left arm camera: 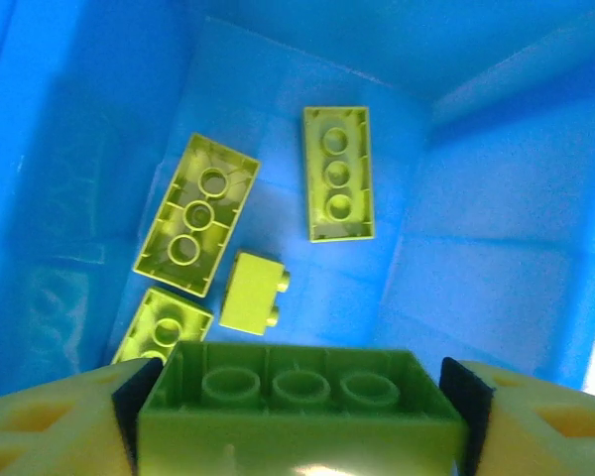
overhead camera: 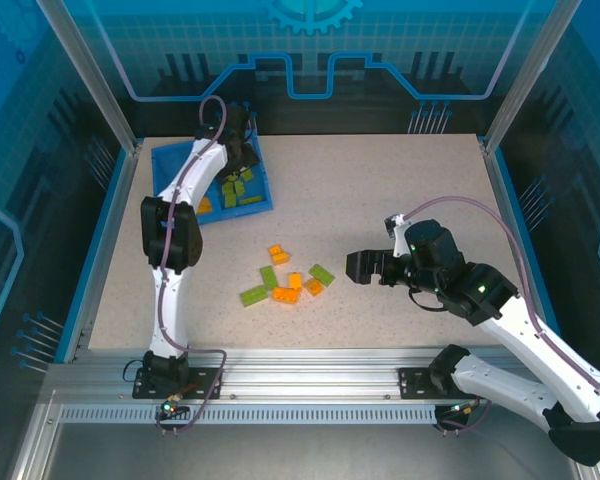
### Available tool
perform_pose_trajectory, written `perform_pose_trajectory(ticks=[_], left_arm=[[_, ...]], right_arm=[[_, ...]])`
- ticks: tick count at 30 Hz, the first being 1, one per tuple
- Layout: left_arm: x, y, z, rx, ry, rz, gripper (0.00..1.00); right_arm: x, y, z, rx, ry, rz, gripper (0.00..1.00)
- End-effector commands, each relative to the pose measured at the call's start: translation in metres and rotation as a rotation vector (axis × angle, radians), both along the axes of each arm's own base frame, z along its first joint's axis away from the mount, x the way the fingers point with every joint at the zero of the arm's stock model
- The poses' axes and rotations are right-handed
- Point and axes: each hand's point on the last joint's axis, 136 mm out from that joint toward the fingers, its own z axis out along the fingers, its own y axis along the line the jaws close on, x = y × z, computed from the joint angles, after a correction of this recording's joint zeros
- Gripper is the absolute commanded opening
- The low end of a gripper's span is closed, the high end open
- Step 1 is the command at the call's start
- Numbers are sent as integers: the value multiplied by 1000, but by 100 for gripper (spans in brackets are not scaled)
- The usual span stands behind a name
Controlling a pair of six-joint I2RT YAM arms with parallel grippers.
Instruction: Sort the legos into containers by color
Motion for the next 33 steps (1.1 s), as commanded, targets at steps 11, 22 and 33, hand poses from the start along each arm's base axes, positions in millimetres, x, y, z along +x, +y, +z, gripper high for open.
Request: perform_pose_trajectory(ticks=[11,22,33], left_arm=[[-49,-41,91,-138,-146,-155,78],[-189,-149,39,174,-104,-1139,61],[-226,-166,-50,176,147,-1347,57]], right_arm=[[7,4,-10,-8,24,-8,100],[14,5,-16,-55,30,4,100],[12,1,-21,-61,35,-5,100]])
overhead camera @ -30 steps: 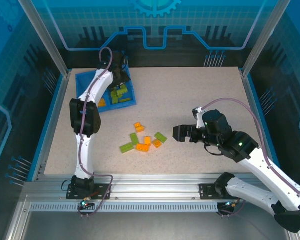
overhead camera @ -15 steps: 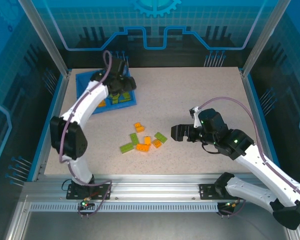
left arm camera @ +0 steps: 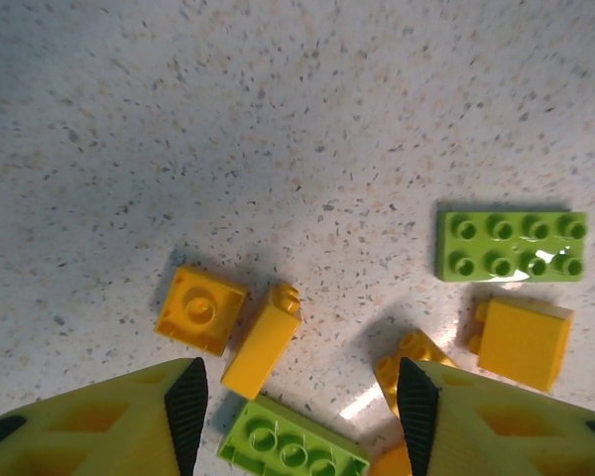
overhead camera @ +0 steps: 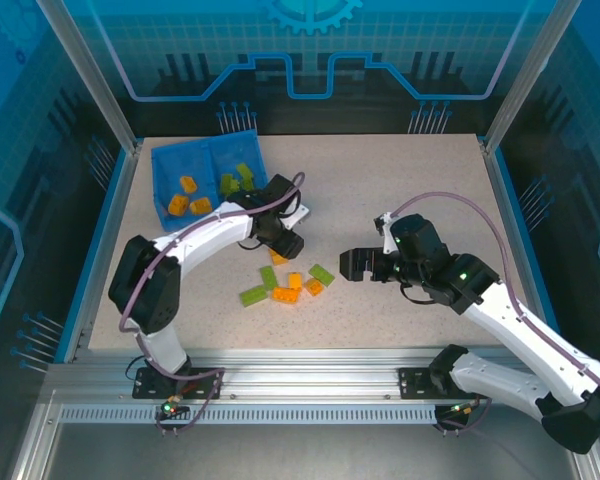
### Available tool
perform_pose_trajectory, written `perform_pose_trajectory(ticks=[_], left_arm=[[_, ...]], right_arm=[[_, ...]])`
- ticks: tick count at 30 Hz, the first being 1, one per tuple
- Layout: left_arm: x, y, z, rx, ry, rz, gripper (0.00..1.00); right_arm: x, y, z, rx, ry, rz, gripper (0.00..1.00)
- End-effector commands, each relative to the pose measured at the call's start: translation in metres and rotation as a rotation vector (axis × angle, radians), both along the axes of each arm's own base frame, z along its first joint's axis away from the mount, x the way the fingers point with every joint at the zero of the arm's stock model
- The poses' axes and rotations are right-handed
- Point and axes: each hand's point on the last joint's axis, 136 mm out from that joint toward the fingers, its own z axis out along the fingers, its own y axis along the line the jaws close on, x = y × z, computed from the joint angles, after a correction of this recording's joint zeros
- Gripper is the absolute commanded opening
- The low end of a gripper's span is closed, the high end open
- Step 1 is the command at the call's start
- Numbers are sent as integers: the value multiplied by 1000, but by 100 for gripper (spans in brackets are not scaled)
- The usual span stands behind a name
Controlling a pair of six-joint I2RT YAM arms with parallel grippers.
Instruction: Sort the legos into containers by color
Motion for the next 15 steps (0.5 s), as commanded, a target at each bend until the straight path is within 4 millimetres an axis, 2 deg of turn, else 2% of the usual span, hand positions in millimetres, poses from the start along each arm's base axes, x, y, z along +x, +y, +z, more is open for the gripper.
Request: perform_pose_trajectory(ticks=[1,6,10,13,15], left_arm=[[-12,-8,-22,12,71,-87,57],[-6,4,-54,142,116,-81,58],[-3,7,-63,171,111,-74,54],[-3,9,-67,185,101,-68,46],[-3,11,-69,201,95,-64,34]], right_arm=[[-1,-7,2,3,-17,-14,100],[-2,-7,3,11,-12,-15,100],[-3,-8,3,6,-12,-15,100],[-3,-8,2,9,-12,-19,100],[-3,-8,2,12,-12,-20,100]])
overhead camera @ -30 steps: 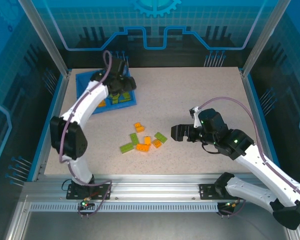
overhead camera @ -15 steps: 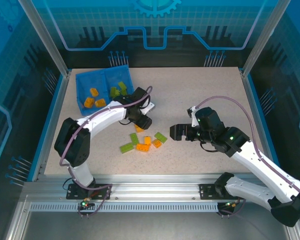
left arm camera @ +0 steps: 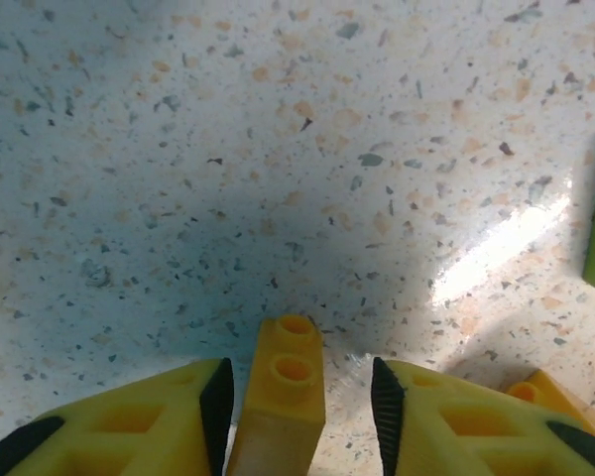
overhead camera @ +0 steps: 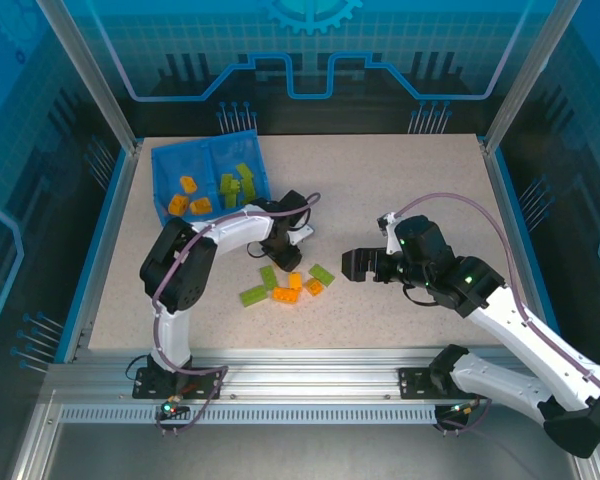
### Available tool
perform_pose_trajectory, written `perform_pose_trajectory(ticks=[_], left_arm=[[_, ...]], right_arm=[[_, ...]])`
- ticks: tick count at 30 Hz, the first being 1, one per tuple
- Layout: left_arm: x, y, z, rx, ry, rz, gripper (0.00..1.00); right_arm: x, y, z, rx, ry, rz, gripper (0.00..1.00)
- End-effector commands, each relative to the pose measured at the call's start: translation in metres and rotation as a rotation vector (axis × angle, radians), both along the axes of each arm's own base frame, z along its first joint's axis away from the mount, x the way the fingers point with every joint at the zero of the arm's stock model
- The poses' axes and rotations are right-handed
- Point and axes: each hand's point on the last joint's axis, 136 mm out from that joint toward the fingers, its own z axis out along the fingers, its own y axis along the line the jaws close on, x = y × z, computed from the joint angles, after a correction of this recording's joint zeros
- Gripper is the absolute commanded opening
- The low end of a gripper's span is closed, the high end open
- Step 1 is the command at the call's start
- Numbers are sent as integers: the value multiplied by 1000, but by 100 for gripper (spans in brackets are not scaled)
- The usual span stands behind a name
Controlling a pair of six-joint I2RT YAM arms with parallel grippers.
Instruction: Sort the legos into containers by color
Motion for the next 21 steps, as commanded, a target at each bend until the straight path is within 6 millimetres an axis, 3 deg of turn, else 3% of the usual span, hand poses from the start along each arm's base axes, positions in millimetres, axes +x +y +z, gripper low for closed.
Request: perform_pose_trajectory(ticks=[1,7,10,14,17,19,21], left_arm=[[1,2,3,36,-25,-9,31],[4,-3,22,-11,-74,7,15],[6,-11,47,-91,-131,28,11],[21,-9,97,-163,-278,92,9],[42,15,135,-168,-401,232,8],[59,48,159,-165,-482,390,7],[76,95,179,-181,-540,608,7]], right_arm=[[0,-5,-3,0,5,-16,100],[-1,-3,-3,4,6,-7,100],[-2,3,-4,16,10,30,100],[-4,14,-2,45,20,79,100],[-3,13,-1,41,13,70,100],[-2,11,0,35,5,60,100],[-2,8,-1,30,2,52,100]])
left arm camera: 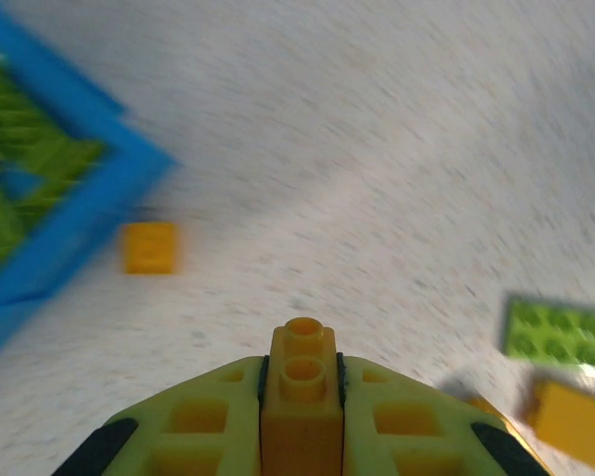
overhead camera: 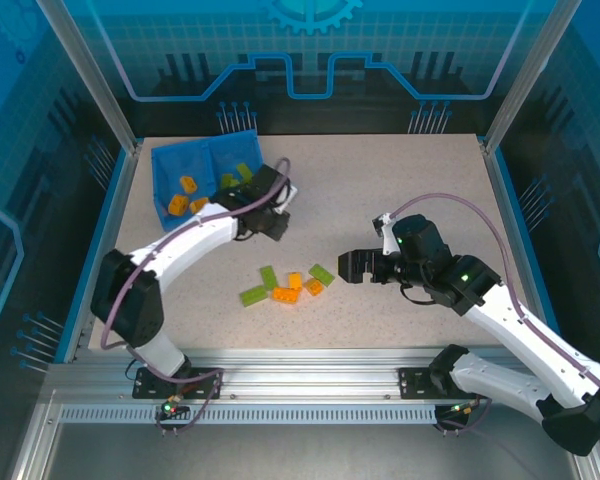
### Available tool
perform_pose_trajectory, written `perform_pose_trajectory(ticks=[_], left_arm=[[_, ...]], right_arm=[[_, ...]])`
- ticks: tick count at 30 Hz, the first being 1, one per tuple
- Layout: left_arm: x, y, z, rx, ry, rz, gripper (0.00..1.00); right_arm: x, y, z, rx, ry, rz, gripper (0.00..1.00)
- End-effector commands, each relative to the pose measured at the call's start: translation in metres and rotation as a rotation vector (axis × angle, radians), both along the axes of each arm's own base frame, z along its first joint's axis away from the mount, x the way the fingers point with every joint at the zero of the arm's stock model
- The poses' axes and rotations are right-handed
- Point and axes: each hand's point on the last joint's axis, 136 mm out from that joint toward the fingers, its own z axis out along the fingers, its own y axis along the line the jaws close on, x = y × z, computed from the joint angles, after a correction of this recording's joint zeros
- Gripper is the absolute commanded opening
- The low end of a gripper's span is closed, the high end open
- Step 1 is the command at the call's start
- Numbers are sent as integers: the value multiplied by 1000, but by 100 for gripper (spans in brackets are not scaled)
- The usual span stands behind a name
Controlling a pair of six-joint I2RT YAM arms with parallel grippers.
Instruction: Sort the legos into containers by color
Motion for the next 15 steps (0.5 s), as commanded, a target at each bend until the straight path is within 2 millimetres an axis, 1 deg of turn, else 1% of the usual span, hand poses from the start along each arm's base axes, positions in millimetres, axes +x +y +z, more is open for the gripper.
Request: perform_pose_trajectory(ticks=[1,2,4,6,7,9,10,14,15], left_arm=[[35,84,42,-80,-121,418,8],[40,113,47,-113,-125,541,8],[50,164,48,-181,-114,756,8],[58,200,42,-241,-79,905,8],[62,215,35,-247,-51,970,8],[72,233,23,-248,-8,1044,8],[78,240,14,-240,20,1074,8],[100,259,-10,-248,79,1148,13],[106,261,-16,-262,90,1158,16]], right_arm=[[1,-3,2,3,-22,-2,100],[1,-3,2,4,-22,-4,100],[0,-3,1,4,-19,-7,100],[-1,-4,1,7,-18,-8,100],[-1,-5,2,8,-19,-10,100],[-2,-7,2,7,-21,-17,100],[-2,-8,3,9,-24,-22,100],[-6,-13,6,11,-32,-35,100],[-7,-15,6,7,-32,-40,100]])
